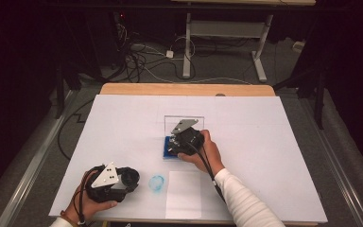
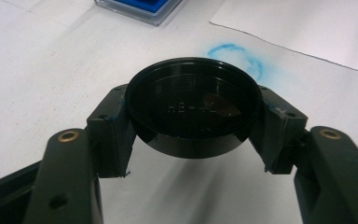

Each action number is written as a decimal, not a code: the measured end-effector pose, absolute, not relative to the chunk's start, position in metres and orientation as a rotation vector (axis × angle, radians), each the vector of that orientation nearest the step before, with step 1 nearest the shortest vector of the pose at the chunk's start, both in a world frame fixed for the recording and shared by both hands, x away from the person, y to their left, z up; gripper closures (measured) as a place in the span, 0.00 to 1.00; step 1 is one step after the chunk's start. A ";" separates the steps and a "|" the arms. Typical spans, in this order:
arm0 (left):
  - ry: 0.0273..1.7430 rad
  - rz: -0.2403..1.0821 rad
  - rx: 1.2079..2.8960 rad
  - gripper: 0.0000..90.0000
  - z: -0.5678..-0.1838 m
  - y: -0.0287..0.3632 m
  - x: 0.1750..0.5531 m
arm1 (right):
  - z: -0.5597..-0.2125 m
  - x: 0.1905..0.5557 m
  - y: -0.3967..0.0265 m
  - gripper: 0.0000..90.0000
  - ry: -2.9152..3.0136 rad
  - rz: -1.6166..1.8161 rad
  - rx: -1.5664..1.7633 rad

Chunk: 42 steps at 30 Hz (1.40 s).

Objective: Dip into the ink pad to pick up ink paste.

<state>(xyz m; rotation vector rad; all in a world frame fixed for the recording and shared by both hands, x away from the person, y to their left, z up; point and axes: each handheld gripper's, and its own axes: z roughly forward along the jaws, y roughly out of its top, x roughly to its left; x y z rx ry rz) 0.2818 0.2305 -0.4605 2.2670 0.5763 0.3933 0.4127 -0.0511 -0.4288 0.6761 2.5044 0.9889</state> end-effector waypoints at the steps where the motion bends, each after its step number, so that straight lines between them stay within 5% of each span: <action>1: 0.575 0.392 2.267 0.41 -0.461 0.230 0.282 | -0.429 0.413 -0.051 0.64 2.509 0.989 0.691; 42: 0.579 0.380 2.261 0.41 -0.459 0.233 0.284 | -0.424 0.414 -0.057 0.64 2.517 0.996 0.692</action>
